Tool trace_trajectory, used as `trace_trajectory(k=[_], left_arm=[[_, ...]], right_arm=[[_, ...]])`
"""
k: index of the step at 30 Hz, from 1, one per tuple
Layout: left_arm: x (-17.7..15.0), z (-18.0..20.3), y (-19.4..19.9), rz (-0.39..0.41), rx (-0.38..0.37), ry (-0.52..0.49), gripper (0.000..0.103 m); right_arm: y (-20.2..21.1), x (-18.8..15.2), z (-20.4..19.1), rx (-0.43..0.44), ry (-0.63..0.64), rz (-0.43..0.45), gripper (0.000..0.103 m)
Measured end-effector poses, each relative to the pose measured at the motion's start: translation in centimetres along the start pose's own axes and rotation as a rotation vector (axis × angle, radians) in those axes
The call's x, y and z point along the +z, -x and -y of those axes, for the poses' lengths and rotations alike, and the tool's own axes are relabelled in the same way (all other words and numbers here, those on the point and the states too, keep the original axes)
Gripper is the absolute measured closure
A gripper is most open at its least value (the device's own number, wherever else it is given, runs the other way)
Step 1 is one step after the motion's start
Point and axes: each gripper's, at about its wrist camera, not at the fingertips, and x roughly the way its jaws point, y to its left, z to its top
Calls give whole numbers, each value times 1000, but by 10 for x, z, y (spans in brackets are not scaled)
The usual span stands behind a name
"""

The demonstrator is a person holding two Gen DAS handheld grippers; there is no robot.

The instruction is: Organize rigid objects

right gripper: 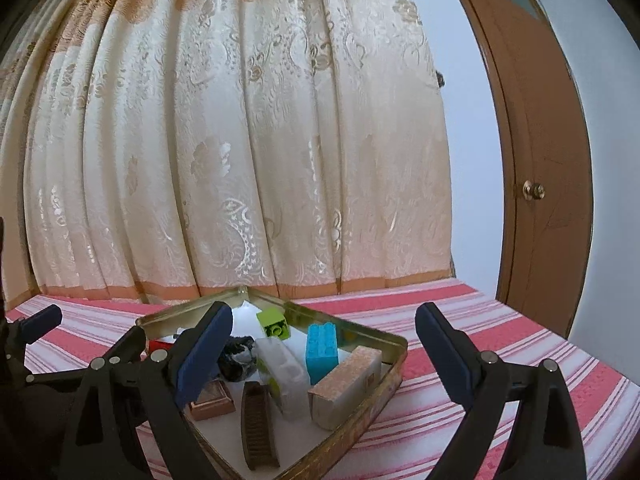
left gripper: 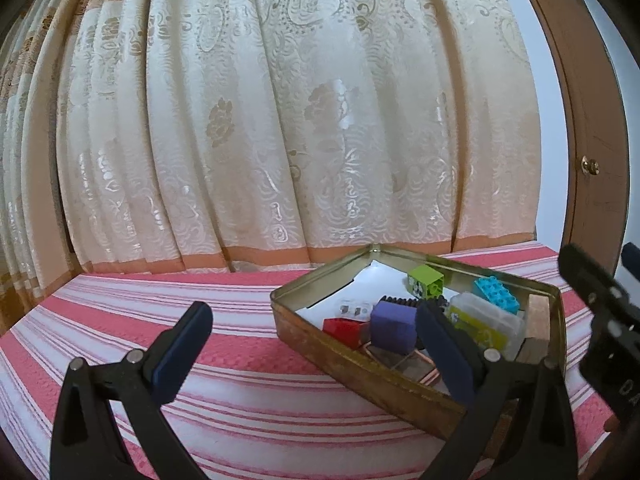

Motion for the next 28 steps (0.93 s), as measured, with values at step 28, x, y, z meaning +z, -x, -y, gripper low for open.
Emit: trace_trajectory(k=[28], left_arm=[[0, 4, 3, 4, 8, -22, 0]], right_arm=[[5, 2, 7, -36, -29, 12, 7]])
